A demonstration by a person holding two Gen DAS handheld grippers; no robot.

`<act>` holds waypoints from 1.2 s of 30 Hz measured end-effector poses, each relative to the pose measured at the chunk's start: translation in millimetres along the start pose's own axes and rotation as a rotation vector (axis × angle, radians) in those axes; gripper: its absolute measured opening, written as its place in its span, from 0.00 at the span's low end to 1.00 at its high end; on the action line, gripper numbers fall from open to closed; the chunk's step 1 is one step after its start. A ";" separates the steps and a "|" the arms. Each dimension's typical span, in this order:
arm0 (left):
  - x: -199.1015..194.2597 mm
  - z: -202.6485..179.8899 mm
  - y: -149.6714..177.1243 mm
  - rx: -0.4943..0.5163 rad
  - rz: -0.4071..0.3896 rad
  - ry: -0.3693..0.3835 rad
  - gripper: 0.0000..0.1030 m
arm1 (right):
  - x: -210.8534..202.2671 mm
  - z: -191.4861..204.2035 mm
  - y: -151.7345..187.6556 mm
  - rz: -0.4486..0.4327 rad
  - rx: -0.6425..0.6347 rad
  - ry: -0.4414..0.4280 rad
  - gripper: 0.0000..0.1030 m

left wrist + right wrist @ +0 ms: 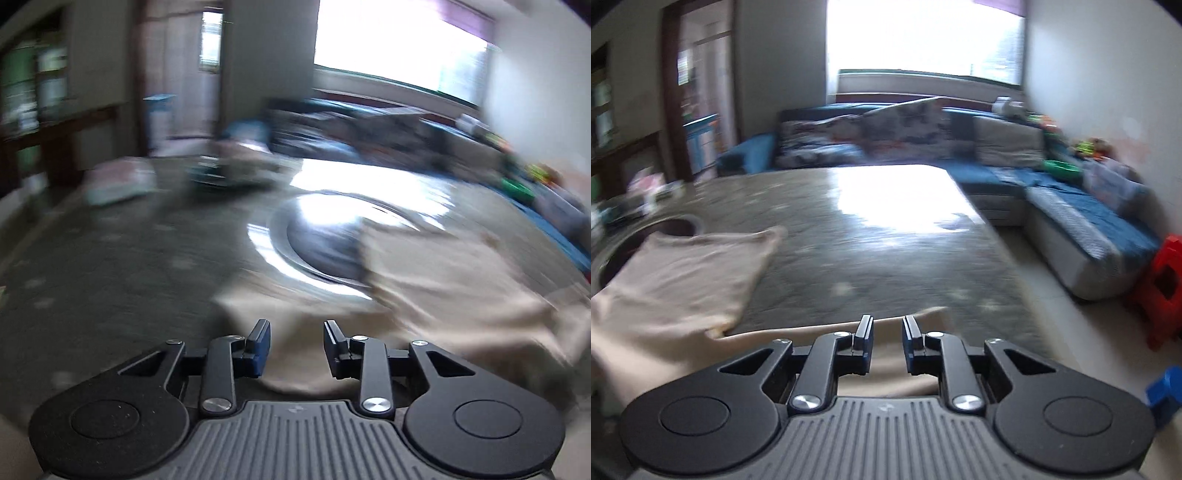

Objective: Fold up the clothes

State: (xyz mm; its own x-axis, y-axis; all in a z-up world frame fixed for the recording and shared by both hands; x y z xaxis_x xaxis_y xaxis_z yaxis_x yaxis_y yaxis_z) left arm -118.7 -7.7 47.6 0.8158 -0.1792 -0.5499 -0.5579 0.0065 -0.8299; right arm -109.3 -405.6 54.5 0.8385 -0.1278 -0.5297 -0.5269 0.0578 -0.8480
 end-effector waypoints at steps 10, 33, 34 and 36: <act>20.5 -96.2 29.2 0.176 0.112 0.294 0.34 | -9.7 85.3 -2.7 0.046 -0.166 -0.258 0.21; 13.8 -102.0 26.6 0.240 0.164 0.342 0.07 | -62.6 208.5 39.3 0.076 -0.575 -0.668 0.22; 16.7 -100.8 30.1 0.243 0.182 0.341 0.07 | -62.2 209.8 40.0 0.075 -0.573 -0.671 0.22; 15.7 -102.7 32.8 0.254 0.184 0.361 0.09 | -57.2 212.9 44.4 0.092 -0.578 -0.674 0.22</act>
State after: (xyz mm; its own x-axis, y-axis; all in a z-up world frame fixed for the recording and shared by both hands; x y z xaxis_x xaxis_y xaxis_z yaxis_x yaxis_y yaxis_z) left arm -139.8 -111.3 21.5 0.5763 -0.4828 -0.6594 -0.5968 0.3027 -0.7431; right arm -151.1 -184.9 43.1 0.5973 0.4725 -0.6481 -0.4310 -0.4924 -0.7562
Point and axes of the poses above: each gripper's, at about its wrist camera, not at the fingertips, and x roughly the way its jaws point, z to its left, y to its underside, the point moved 4 cm from there along x, roughly the way its jaws point, and after that the axes turned 6 degrees about -z, right-handed, at the moved point
